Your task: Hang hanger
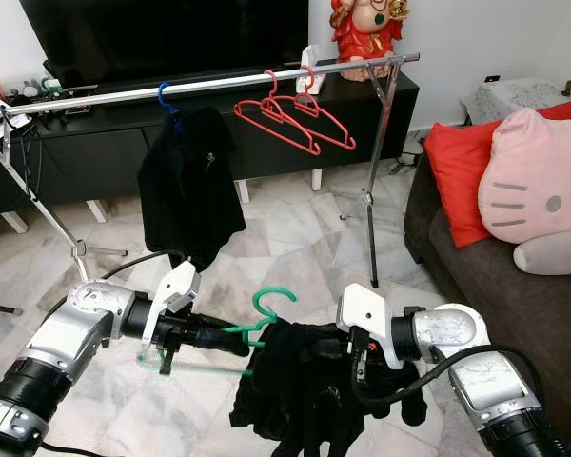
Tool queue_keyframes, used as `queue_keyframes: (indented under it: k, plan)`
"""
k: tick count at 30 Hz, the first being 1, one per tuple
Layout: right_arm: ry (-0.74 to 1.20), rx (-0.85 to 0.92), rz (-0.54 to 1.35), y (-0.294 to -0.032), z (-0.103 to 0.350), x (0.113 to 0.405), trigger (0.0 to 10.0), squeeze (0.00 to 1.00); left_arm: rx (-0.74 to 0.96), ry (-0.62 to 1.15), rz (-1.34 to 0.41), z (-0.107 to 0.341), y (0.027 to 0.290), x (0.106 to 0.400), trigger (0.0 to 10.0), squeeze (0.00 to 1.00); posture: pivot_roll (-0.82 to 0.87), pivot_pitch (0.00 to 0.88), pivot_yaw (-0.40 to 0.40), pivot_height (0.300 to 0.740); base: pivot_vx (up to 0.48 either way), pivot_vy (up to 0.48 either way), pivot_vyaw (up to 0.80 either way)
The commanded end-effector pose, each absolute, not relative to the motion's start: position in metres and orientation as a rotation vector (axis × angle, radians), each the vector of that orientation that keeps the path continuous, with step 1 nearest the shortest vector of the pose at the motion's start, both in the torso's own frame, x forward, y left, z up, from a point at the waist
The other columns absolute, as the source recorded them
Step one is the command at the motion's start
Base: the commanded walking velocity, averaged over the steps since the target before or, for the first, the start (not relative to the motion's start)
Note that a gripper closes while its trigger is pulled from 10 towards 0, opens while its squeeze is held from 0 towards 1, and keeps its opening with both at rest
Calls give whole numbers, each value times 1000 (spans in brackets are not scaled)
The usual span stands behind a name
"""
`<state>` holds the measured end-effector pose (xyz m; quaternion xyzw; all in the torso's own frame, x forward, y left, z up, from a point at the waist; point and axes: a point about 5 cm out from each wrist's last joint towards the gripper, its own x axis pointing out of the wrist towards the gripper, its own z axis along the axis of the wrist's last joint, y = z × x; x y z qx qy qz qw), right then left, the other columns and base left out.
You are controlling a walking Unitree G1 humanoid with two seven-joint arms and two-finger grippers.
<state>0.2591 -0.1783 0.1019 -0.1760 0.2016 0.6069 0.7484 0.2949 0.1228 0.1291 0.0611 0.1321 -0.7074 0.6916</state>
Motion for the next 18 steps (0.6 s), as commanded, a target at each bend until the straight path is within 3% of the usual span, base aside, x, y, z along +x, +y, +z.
queue_keyframes:
  k: [1,11,18]
  plan:
    - [441,-417,1302,-181,103,263,0,0,139,284,-1579,133,124,296,10000,1000,-135,0,77,740,0,0,0]
    - [511,-494,1174,-200,93,269,0,0,151,288,-1550,133,130,300,10000,1000,-135,0,77,740,0,0,0]
    - [613,-565,957,-222,76,278,0,0,155,274,-1445,136,140,307,10000,1000,-132,0,77,740,0,0,0]
